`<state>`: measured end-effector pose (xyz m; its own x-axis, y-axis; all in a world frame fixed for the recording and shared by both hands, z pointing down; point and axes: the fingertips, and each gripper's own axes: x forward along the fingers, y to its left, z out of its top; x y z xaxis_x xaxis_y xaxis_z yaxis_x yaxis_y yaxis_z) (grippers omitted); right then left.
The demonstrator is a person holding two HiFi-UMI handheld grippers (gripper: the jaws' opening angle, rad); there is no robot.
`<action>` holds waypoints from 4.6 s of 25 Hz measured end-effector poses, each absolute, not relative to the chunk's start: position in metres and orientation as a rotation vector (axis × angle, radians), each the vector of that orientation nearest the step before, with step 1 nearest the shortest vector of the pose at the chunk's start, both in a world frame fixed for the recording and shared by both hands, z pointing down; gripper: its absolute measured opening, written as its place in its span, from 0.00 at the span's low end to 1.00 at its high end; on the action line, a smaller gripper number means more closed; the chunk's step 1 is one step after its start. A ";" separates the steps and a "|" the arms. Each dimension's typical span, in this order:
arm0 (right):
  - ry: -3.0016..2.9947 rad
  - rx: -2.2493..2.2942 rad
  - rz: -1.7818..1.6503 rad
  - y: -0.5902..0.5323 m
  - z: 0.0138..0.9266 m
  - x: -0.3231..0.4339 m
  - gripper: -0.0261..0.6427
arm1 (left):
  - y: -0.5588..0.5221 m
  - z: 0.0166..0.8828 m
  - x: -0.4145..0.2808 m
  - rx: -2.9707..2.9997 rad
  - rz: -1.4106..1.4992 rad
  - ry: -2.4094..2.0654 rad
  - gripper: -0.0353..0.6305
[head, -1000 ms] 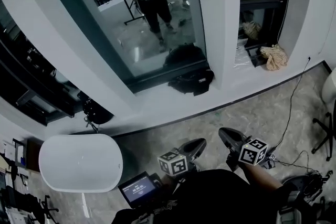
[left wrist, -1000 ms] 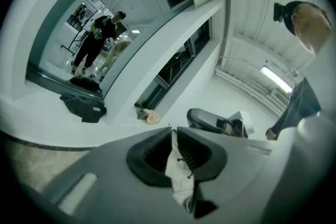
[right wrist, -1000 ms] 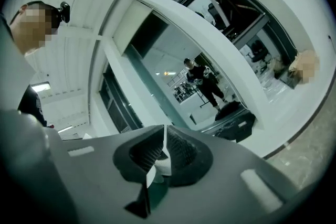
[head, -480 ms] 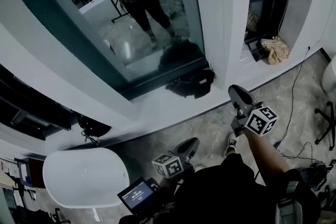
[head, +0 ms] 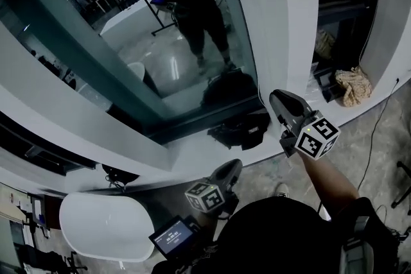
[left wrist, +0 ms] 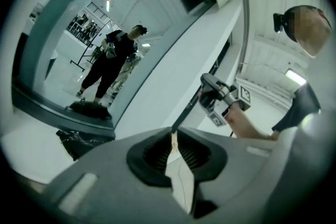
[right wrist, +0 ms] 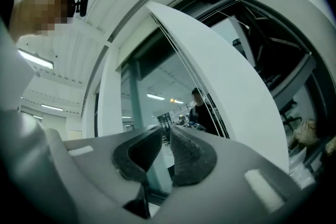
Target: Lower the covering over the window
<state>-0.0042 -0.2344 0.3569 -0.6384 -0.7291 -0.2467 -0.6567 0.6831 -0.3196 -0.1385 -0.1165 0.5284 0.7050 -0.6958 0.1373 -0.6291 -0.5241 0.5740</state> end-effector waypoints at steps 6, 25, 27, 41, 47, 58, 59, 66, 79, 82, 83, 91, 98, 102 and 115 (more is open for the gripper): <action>2.664 -0.965 -0.210 -0.255 0.361 0.008 0.10 | -0.210 0.485 -0.092 2.448 -0.158 -1.056 0.13; 2.624 -1.187 -0.327 -0.272 0.408 0.016 0.08 | -0.443 0.253 -0.040 2.932 -0.716 -1.084 0.42; 2.608 -1.228 -0.335 -0.273 0.410 0.017 0.08 | -0.436 0.240 -0.021 2.987 -0.718 -0.952 0.43; 2.544 -1.307 -0.355 -0.287 0.427 0.017 0.07 | -0.427 0.254 -0.007 2.909 -0.763 -0.645 0.05; 2.592 -1.240 -0.324 -0.285 0.415 0.005 0.07 | -0.430 0.288 -0.042 2.786 -0.714 -0.708 0.05; 2.569 -1.112 -0.155 -0.287 0.357 -0.014 0.10 | -0.368 0.277 -0.049 2.872 -0.745 -0.438 0.05; 2.537 -1.106 -0.103 -0.288 0.335 -0.013 0.12 | -0.363 0.278 -0.048 2.875 -0.739 -0.425 0.05; 2.364 -1.093 0.088 -0.315 0.181 -0.041 0.24 | -0.335 0.292 -0.061 2.874 -0.714 -0.402 0.05; 2.440 -1.031 0.295 -0.342 0.114 -0.082 0.06 | -0.315 0.314 -0.078 2.889 -0.625 -0.381 0.05; 2.481 -1.009 0.316 -0.337 0.120 -0.081 0.06 | -0.317 0.325 -0.082 2.886 -0.594 -0.430 0.05; 2.490 -1.027 0.334 -0.335 0.122 -0.075 0.06 | -0.319 0.329 -0.085 2.888 -0.584 -0.479 0.06; 2.578 -1.255 0.383 -0.338 0.204 -0.049 0.06 | -0.353 0.354 -0.151 2.818 -0.569 -0.933 0.11; 2.623 -1.239 0.384 -0.338 0.218 -0.061 0.06 | -0.375 0.319 -0.241 2.641 -0.798 -1.441 0.21; 2.588 -1.275 0.404 -0.343 0.209 -0.061 0.06 | -0.374 0.311 -0.222 2.808 -0.692 -1.177 0.27; 2.436 -1.247 0.082 -0.392 0.208 -0.054 0.07 | -0.383 0.379 -0.300 2.348 -1.099 -0.690 0.56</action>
<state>-0.0543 -0.3918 0.2084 -0.5214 -0.7663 -0.3754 -0.7899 0.5998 -0.1273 -0.3004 -0.3830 0.3791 0.5561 -0.6082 -0.5665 -0.2455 -0.7714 0.5872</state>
